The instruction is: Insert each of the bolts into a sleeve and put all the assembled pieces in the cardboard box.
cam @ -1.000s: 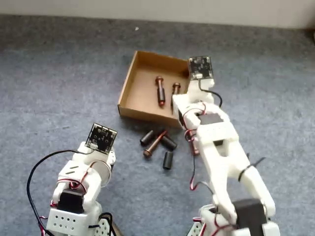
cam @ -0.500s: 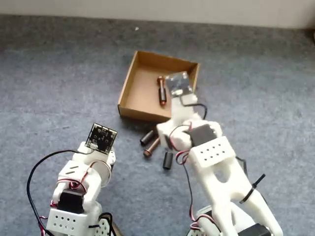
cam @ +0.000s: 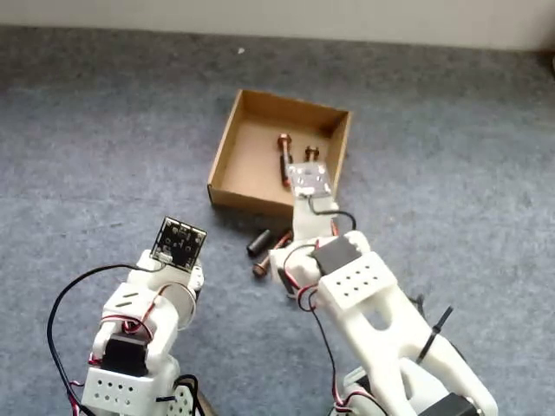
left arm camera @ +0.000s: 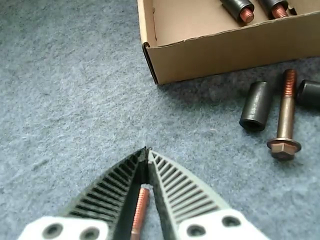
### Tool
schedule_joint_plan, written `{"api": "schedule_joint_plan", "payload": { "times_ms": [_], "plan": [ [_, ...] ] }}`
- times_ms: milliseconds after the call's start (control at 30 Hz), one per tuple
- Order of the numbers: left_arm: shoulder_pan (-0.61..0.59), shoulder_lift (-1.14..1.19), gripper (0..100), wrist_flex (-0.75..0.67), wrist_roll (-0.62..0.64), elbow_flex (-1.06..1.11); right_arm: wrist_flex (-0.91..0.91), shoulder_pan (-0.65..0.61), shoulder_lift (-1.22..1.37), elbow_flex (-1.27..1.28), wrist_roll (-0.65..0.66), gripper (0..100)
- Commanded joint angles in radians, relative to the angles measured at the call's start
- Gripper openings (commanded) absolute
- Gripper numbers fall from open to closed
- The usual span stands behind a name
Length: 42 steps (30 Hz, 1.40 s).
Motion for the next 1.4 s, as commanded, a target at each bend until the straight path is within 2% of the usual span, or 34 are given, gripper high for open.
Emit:
{"api": "schedule_joint_plan", "payload": {
  "times_ms": [0,200,533,800,933,1067,1367],
  "plan": [
    [-0.010,-0.002,1,-0.006,-0.009,0.019,-0.107,-0.012,-0.036,0.054,-0.012,17.0],
    [-0.010,-0.002,1,-0.006,-0.009,0.019,-0.182,-0.012,-0.027,0.113,-0.012,17.0],
    [-0.010,-0.002,1,-0.006,-0.009,0.019,-0.176,-0.008,0.283,0.036,-0.061,17.0],
    [-0.010,-0.002,1,-0.006,-0.009,0.019,-0.176,-0.008,0.343,0.018,-0.060,16.9],
    [-0.010,-0.002,1,-0.006,-0.009,0.019,-0.180,-0.008,0.343,0.016,-0.044,10.1],
    [-0.010,-0.002,1,-0.006,-0.009,0.019,-0.180,-0.008,0.340,0.016,0.040,1.1],
    [-0.010,-0.002,1,-0.006,-0.009,0.019,-0.174,-0.012,0.289,0.022,0.044,0.5]
  ]
}}
